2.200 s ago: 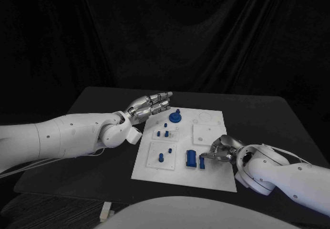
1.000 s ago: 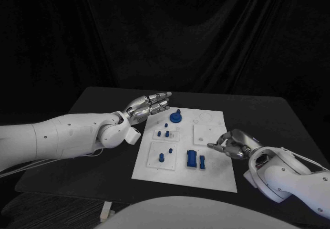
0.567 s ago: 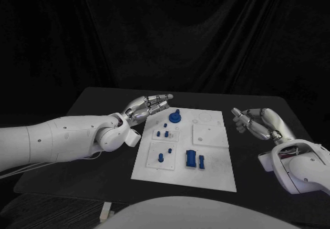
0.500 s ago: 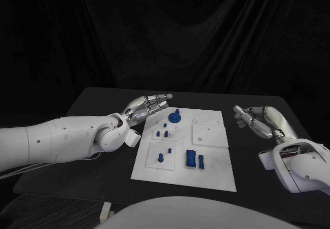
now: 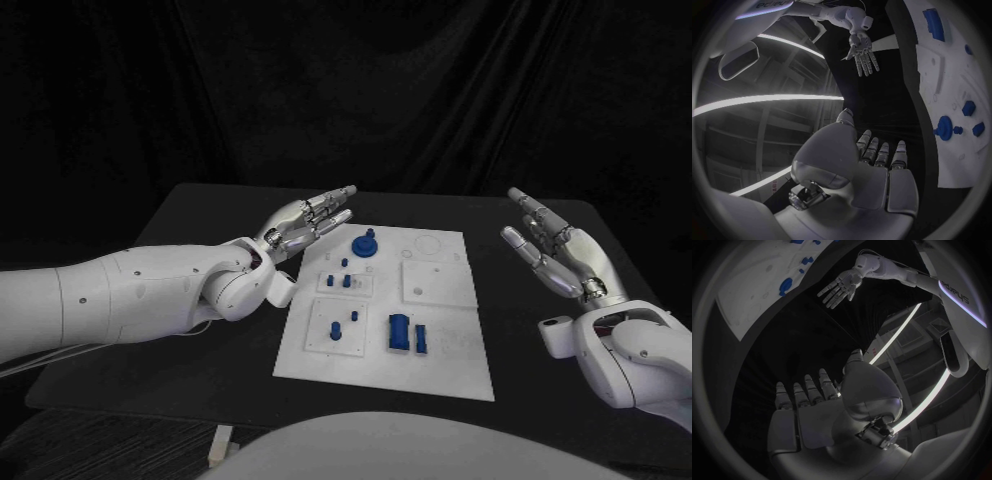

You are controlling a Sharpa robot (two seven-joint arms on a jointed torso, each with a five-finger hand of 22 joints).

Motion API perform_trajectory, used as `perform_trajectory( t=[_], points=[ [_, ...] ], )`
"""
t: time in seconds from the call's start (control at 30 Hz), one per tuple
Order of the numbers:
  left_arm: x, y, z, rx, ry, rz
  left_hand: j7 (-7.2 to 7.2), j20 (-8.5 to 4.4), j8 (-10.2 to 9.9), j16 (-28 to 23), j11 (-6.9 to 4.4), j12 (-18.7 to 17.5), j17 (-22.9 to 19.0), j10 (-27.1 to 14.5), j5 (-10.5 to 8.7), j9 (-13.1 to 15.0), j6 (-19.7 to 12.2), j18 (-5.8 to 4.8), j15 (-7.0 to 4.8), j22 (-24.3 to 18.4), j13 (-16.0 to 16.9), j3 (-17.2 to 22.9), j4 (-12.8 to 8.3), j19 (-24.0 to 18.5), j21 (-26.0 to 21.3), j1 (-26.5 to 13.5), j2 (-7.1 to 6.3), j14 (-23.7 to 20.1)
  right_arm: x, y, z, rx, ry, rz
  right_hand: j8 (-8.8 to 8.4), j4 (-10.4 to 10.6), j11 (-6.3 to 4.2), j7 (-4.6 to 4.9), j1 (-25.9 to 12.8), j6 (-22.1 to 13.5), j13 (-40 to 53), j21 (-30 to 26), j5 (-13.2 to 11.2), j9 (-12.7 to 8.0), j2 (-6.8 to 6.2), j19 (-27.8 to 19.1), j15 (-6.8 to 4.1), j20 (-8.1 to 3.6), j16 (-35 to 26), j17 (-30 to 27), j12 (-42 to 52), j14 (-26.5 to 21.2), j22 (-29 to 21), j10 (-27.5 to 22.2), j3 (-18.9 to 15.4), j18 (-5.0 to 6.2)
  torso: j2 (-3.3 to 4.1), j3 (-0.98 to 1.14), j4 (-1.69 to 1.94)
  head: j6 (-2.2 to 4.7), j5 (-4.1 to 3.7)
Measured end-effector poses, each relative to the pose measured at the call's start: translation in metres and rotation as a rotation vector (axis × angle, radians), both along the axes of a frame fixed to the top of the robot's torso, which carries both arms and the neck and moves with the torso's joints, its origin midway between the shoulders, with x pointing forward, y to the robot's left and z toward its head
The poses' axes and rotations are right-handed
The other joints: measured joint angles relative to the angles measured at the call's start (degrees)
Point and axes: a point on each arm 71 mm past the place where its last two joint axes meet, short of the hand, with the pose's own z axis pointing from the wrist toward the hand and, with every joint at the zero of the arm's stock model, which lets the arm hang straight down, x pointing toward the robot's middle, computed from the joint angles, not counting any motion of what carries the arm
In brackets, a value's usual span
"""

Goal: Assemble the parts on the task board

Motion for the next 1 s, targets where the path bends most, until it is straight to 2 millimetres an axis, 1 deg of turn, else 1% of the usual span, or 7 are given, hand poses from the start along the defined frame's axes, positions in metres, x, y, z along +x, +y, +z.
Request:
perform_trajectory(
  t=[0.1,0.13,0.2,0.27,0.5,0.77,1.0],
  points=[
    [0.000,0.000,0.000,0.002,0.003,0.001,-0.31,-1.23,-0.75,0.00,-0.03,-0.92,0.00,-0.78,-2.07,-0.55,-1.70,-0.01,-0.17,-0.34,-0.45,1.25,-1.31,-0.17,-0.18,-7.75,-1.05,-0.08,0.000,0.000,0.000,0.002,0.002,0.000,-1.30,-6.99,-1.28,4.99,-24.44,-6.43,-2.07,0.00,-4.86,-1.76,-4.60,-0.13,-5.04,-5.60,0.00,-0.01,-4.79,-0.15,-0.02,-1.90,7.30,-3.92,0.01,0.00,0.01,0.01,-0.03],
    [0.000,0.000,0.000,0.002,0.003,0.002,-0.29,-1.65,-0.79,0.00,0.18,-1.16,0.00,-1.14,-3.02,-0.76,-2.38,-0.03,-0.61,-0.45,-0.64,1.80,-2.12,-0.22,-0.29,-11.22,-1.59,-0.01,0.001,0.001,0.001,0.004,0.000,-0.001,-1.30,-8.68,-1.29,5.54,-30.39,-8.01,-2.17,0.00,-5.19,-1.81,-7.19,-0.14,-5.37,-6.98,0.00,-0.01,-6.07,-0.12,-0.03,-1.91,8.99,-5.92,0.01,0.00,0.03,0.12,-0.09],
    [0.002,-0.001,0.002,-0.001,-0.001,0.006,-0.39,-2.24,-1.17,0.00,0.36,-1.73,0.00,-1.72,-4.47,-1.05,-3.38,-1.01,-0.62,-0.60,-0.85,2.85,-3.16,-0.38,-0.29,-16.49,-2.36,0.00,0.004,0.003,0.003,0.012,-0.005,-0.004,-1.30,-12.86,-1.29,5.80,-38.92,-10.67,-2.20,0.00,-5.25,-1.85,-8.11,-0.13,-5.37,-11.49,0.00,-0.01,-10.51,-0.12,-0.03,-1.91,11.68,-6.73,0.02,0.01,0.10,0.56,-0.37],
    [0.004,-0.005,0.005,-0.007,-0.006,0.010,-0.41,-2.84,-1.18,0.00,0.46,-2.71,0.00,-1.81,-5.91,-1.28,-4.48,-1.43,-0.75,-0.70,-1.04,3.90,-4.21,-0.40,-0.29,-21.83,-3.15,-0.11,0.008,0.006,0.007,0.025,-0.011,-0.007,-1.30,-15.26,-1.29,5.81,-44.60,-14.48,-2.20,0.00,-5.25,-1.88,-8.26,-0.17,-5.37,-12.96,0.00,-0.01,-11.10,-0.12,-0.03,-1.91,15.98,-6.72,0.05,0.01,0.22,1.10,-0.77],
    [0.014,-0.028,0.021,-0.037,-0.031,0.071,-0.47,-4.38,-1.45,0.00,0.79,-5.82,0.01,-2.53,-9.90,-1.58,-7.26,-3.19,-1.03,-0.84,-1.26,6.60,-7.23,-0.50,-0.52,-36.46,-5.34,0.00,0.029,0.026,0.019,0.134,0.000,-0.053,-1.30,-15.66,-1.29,5.82,-55.99,-15.00,-2.20,0.00,-5.25,-1.92,-8.28,-0.13,-5.37,-13.01,0.00,-0.01,-11.14,-0.11,-0.03,-1.91,17.39,-6.72,0.28,0.15,1.24,5.09,-3.73],
    [0.026,-0.055,0.044,-0.069,-0.034,0.237,-0.45,-8.26,-1.67,0.00,0.78,-6.90,0.03,-2.52,-13.36,-1.70,-9.53,-5.49,-1.03,-0.89,-1.36,9.14,-9.76,-0.49,-0.52,-49.04,-8.45,0.00,0.053,0.049,0.031,0.316,0.082,-0.148,-1.30,-15.66,-1.29,5.82,-56.20,-15.00,-2.19,0.00,-5.25,-1.92,-8.38,-0.13,-5.36,-13.01,0.00,-0.01,-11.14,-0.11,-0.02,-1.91,17.39,-6.71,0.75,0.40,3.31,11.85,-8.73],
    [0.031,-0.063,0.052,-0.063,0.008,0.385,-0.50,-9.28,-1.67,0.00,0.63,-7.13,0.04,-2.67,-15.53,-1.73,-12.39,-8.10,-1.23,-0.89,-1.39,12.69,-12.22,-0.49,-0.52,-57.03,-10.86,-0.20,0.061,0.054,0.030,0.412,0.164,-0.217,-1.29,-15.66,-1.29,5.82,-56.20,-15.00,-2.19,0.00,-5.25,-1.91,-8.38,-0.13,-5.36,-13.00,0.00,0.00,-11.13,-0.11,-0.01,-1.91,17.39,-6.70,1.03,0.55,4.53,15.03,-11.02]
  ],
)
